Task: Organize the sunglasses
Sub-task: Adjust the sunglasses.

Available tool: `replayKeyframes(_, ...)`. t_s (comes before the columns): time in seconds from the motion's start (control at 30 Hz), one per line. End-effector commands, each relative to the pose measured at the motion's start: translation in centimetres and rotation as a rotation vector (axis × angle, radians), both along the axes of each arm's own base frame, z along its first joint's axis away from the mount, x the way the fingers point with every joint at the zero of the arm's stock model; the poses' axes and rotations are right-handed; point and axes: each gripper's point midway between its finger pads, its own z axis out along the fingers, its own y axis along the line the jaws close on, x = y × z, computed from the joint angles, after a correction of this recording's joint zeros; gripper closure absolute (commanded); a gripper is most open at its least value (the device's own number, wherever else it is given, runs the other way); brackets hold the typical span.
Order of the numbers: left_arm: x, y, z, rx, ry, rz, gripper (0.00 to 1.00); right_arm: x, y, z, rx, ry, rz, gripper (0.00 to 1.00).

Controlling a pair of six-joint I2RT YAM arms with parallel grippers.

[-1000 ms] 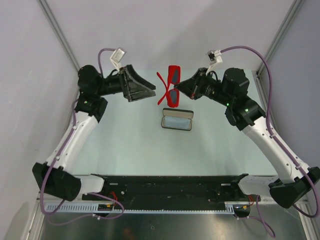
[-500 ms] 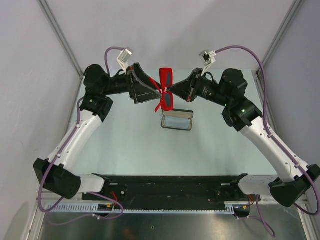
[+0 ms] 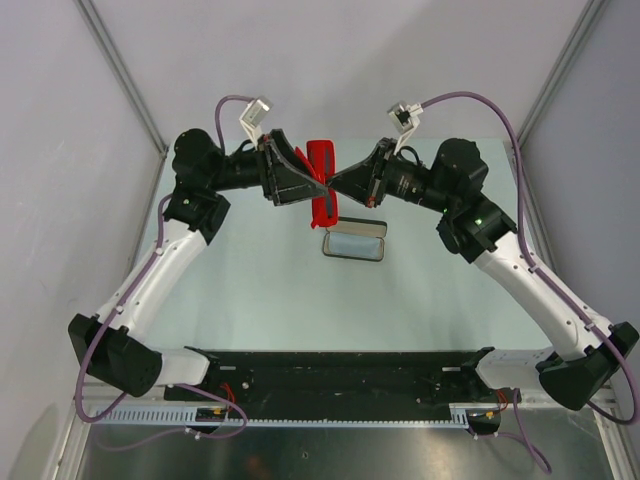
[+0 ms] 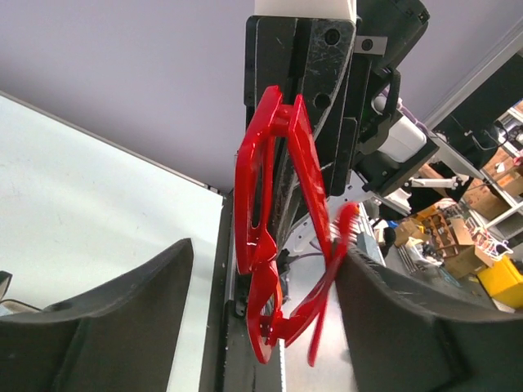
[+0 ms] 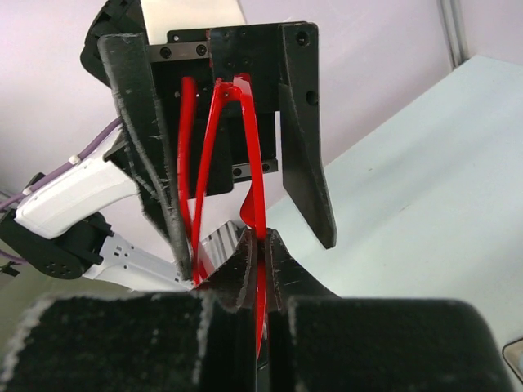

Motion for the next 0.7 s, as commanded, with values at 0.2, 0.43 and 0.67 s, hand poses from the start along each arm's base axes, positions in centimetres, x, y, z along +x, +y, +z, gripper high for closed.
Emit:
replayKeyframes(0.2, -1.1, 0.0, 1.5, -0.012, -0.059, -0.047, 0.48, -2.5, 0.7, 2.5, 0.069, -0.065, 0.136, 1.00)
replayKeyframes(0.43, -1.5, 0.2, 1.9, -0.015, -0.081, -0.056, 0.77, -2.4, 0.8, 2.3, 0.063, -0.066, 0.130, 1.00)
replayKeyframes(0.67, -1.1, 0.5, 2.3, -0.026, -0.067, -0.020, 0.20, -1.4, -0.1, 2.6, 0.061, -0.076, 0.064, 1.00)
